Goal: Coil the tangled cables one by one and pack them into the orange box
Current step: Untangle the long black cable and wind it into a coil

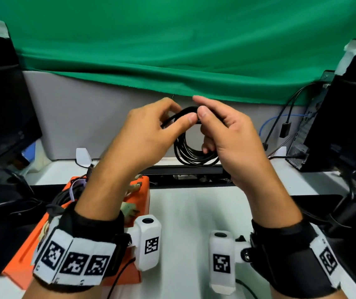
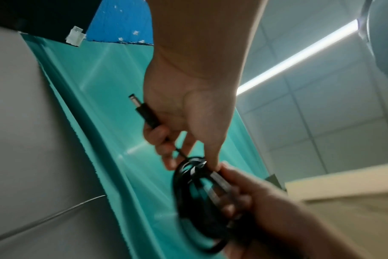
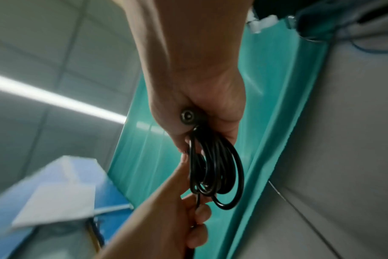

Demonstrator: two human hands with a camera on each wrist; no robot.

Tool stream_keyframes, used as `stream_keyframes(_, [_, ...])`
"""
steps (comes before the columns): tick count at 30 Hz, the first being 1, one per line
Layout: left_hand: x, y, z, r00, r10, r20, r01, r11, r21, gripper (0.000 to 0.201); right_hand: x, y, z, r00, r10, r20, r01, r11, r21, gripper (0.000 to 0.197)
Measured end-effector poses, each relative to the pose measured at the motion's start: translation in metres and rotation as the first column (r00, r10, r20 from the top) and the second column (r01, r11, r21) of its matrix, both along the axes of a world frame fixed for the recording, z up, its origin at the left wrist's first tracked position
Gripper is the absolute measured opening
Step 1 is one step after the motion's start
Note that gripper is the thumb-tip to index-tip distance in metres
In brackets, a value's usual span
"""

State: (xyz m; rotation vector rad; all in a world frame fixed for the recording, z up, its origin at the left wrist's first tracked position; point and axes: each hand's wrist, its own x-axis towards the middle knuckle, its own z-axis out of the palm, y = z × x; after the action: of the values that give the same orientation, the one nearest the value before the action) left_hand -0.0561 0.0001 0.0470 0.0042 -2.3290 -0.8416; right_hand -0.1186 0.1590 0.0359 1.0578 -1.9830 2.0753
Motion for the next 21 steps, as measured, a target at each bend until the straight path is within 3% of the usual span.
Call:
stream_keyframes(3, [0.001, -0.009, 0.004, 0.997, -0.015, 0.072, 0.003, 0.987, 0.161, 0.024, -0.002, -0.006, -0.006, 0.984, -0.13, -0.122, 0.138, 0.989, 0.059, 0.022])
stream_keyframes(5, [0.006, -0.012, 0.008, 0.981, -0.168, 0.094, 0.121, 0.917, 0.379, 0.016, -0.004, -0.008, -0.007, 0.973, -0.182, -0.141, 0.189, 0.981, 0.041, 0.021])
stream_keyframes(7, [0.01, -0.013, 0.011, 0.951, -0.3, 0.071, 0.23, 0.843, 0.486, 0.01, -0.003, -0.009, -0.007, 0.973, -0.188, -0.135, 0.192, 0.981, 0.022, 0.02])
stream_keyframes(11, [0.011, -0.012, 0.012, 0.924, -0.38, -0.038, 0.352, 0.811, 0.467, 0.015, 0.003, -0.009, -0.004, 1.0, -0.002, -0.001, 0.002, 0.998, -0.064, 0.023])
stream_keyframes(15, [0.007, 0.0, 0.006, 0.906, -0.419, -0.051, 0.388, 0.78, 0.491, 0.043, 0.006, -0.005, 0.0, 0.987, 0.13, 0.094, -0.118, 0.984, -0.131, 0.025])
stream_keyframes(18, [0.003, 0.002, 0.002, 0.854, -0.52, 0.018, 0.427, 0.721, 0.546, 0.053, 0.008, 0.001, 0.004, 0.993, -0.051, -0.104, 0.049, 0.999, -0.022, 0.022])
stream_keyframes(21, [0.0, 0.003, 0.001, 0.871, -0.489, 0.042, 0.418, 0.784, 0.459, 0.042, 0.01, 0.006, 0.006, 0.933, -0.172, -0.315, 0.208, 0.974, 0.085, 0.022])
